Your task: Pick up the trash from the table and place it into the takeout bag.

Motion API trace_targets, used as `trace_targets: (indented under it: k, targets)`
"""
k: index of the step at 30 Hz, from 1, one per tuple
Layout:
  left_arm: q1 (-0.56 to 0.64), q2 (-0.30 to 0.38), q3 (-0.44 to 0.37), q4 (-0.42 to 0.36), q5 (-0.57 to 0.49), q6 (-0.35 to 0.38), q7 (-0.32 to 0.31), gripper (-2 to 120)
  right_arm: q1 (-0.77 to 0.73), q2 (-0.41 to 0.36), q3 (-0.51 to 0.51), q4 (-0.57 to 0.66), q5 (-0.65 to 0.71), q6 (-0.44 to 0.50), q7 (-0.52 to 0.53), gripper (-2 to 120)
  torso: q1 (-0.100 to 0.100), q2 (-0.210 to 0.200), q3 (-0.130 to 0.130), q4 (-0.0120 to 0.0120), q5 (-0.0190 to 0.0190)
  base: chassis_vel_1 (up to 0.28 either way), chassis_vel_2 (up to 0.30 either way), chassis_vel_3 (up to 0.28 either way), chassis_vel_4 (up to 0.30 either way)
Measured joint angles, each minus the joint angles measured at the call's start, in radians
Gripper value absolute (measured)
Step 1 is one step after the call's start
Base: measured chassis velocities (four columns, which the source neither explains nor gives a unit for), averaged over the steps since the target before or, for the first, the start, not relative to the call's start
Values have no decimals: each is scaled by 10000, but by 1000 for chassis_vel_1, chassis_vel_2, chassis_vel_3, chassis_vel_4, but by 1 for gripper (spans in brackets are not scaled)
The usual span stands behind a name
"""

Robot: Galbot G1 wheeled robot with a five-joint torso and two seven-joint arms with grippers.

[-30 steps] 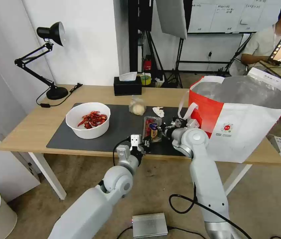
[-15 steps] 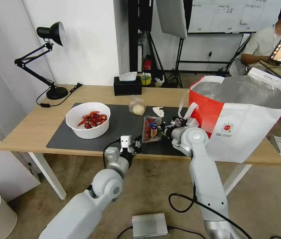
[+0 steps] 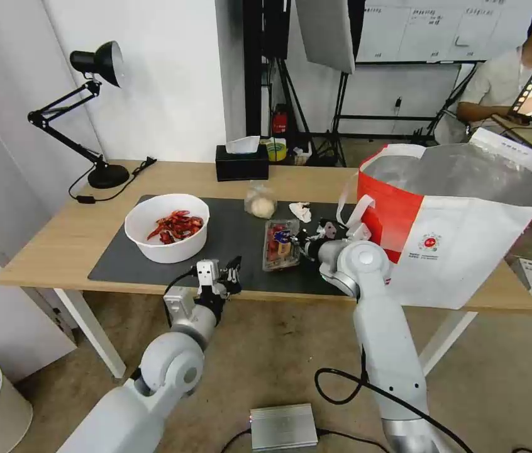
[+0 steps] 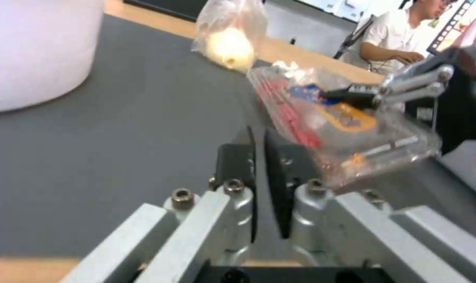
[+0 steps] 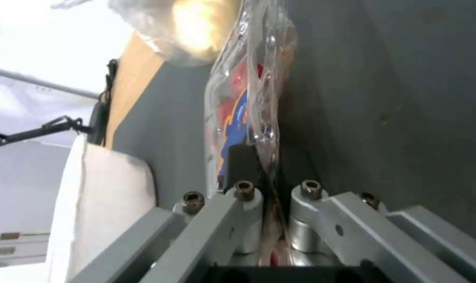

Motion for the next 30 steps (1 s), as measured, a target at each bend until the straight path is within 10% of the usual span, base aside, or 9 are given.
trace_targets:
  k: [21,30]
  targets:
    - [1102,-14,-443,-595,423,-167,74,94,-750,-315,-280,1314,-1421,119,-1492,1,0,1,-1,-2,1,0,0,0,0]
    - [1373,-107,-558,-529,697,-333,74,100,-1064,-581,-548,2021,-3095,750,-2820,1,0,0,-1,-2,1,0,0,0,0]
